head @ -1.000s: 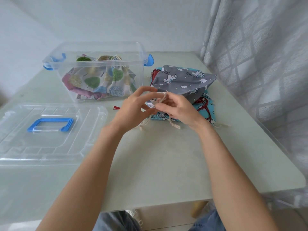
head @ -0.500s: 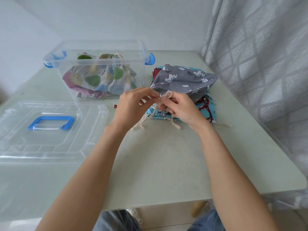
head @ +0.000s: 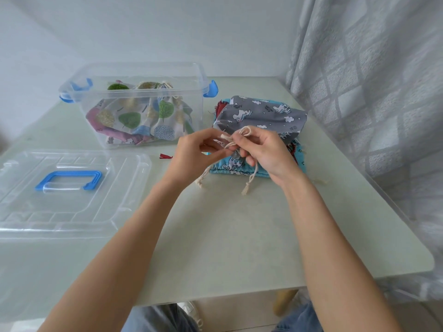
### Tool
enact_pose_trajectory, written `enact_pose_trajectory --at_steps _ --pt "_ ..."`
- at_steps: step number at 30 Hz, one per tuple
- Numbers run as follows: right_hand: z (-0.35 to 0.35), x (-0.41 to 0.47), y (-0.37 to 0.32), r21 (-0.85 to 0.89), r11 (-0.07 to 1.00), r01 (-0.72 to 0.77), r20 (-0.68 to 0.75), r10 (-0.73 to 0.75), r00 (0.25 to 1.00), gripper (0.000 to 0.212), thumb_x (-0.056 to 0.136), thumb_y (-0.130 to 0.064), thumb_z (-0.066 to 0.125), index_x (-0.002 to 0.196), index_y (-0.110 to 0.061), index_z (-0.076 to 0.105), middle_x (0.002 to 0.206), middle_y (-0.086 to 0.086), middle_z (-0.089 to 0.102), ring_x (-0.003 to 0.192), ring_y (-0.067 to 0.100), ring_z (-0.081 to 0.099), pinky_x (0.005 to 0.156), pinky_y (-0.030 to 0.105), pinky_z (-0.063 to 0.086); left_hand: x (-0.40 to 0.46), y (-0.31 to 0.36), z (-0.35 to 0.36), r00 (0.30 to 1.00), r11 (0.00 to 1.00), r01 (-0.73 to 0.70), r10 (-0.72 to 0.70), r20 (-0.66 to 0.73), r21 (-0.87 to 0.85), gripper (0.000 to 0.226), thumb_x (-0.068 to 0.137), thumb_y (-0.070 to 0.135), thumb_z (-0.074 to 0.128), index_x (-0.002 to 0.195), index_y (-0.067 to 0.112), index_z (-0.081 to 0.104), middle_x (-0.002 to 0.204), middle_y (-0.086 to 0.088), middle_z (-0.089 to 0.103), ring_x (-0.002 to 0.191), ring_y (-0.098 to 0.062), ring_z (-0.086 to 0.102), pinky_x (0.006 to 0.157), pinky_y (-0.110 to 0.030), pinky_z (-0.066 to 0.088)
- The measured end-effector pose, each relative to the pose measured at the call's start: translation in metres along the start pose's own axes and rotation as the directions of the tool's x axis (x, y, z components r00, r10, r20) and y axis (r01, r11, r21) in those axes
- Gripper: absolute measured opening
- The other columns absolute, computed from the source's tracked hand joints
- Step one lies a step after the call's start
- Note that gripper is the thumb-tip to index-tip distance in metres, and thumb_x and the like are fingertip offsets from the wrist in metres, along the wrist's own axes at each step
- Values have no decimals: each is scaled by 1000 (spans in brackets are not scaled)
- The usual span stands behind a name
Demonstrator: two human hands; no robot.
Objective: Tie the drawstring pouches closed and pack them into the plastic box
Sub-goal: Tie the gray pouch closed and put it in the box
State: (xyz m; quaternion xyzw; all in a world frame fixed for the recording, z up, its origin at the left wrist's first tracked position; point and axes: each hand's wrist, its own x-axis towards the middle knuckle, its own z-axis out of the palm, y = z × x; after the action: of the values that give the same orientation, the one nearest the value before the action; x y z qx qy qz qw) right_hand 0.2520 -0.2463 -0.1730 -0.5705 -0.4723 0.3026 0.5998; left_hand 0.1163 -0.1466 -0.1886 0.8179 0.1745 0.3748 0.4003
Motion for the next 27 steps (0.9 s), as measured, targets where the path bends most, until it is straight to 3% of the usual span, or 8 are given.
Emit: enact_pose_trajectory --at_steps 3,8,12,15,17,20,24,27 --pt "-12 -1 -5 -123 992 35 44 -30 999 8 90 -11 60 85 -12 67 65 -10 64 56 2 53 43 16 43 9 3 -1 994 986 -104 100 35 129 23 71 11 79 92 18 70 75 17 63 62 8 60 66 -5 44" --pt "-33 -2 -17 -210 976 66 182 -28 983 12 89 -10 61 87 1 65 65 -1 63 53 5 52 42 16 43 27 8 8 962 945 -269 254 105 184 12 74 8 74 86 8 75 89 4 65 67 6 56 63 -8 42" --pt "-46 -6 -13 -84 996 3 175 11 985 9 87 -12 60 84 -4 63 58 -4 62 46 3 49 38 14 39 24 6 23 973 972 -213 201 117 98 17 74 20 75 86 9 74 85 4 66 71 -5 57 66 -19 46" --pt "-49 -9 -1 80 995 -52 139 40 990 16 79 -24 62 82 -8 64 59 -3 61 45 3 45 37 12 32 20 5 30 971 965 -221 203 128 144 19 78 33 71 86 16 72 89 4 68 90 -8 60 80 -26 48" --pt "-50 -9 2 170 983 -63 132 41 990 16 73 -30 65 77 -14 67 62 -2 63 46 3 44 38 12 30 20 7 30 981 988 -137 126 145 71 9 81 26 70 85 18 69 93 2 70 96 -8 62 84 -28 48" --pt "-52 -9 2 184 983 -28 146 1 989 9 70 -30 70 72 -21 71 65 -3 65 49 4 43 40 13 31 17 9 31 979 998 5 9 203 -69 8 83 20 69 83 12 66 82 -3 69 75 -11 64 72 -21 49" --pt "-54 -10 3 70 996 50 130 -59 990 15 74 -8 73 70 -23 72 63 -6 61 47 7 38 44 14 34 15 11 31 962 963 175 -122 245 -207 12 80 19 65 81 7 63 73 -5 63 68 -15 58 65 -26 42" --pt "-51 -11 2 -94 987 134 55 -129 990 21 76 -2 73 73 -22 69 62 -11 62 52 4 46 50 14 38 13 13 30 957 950 223 -170 235 -220 8 85 11 65 82 4 63 74 -7 64 69 -15 57 66 -28 40"
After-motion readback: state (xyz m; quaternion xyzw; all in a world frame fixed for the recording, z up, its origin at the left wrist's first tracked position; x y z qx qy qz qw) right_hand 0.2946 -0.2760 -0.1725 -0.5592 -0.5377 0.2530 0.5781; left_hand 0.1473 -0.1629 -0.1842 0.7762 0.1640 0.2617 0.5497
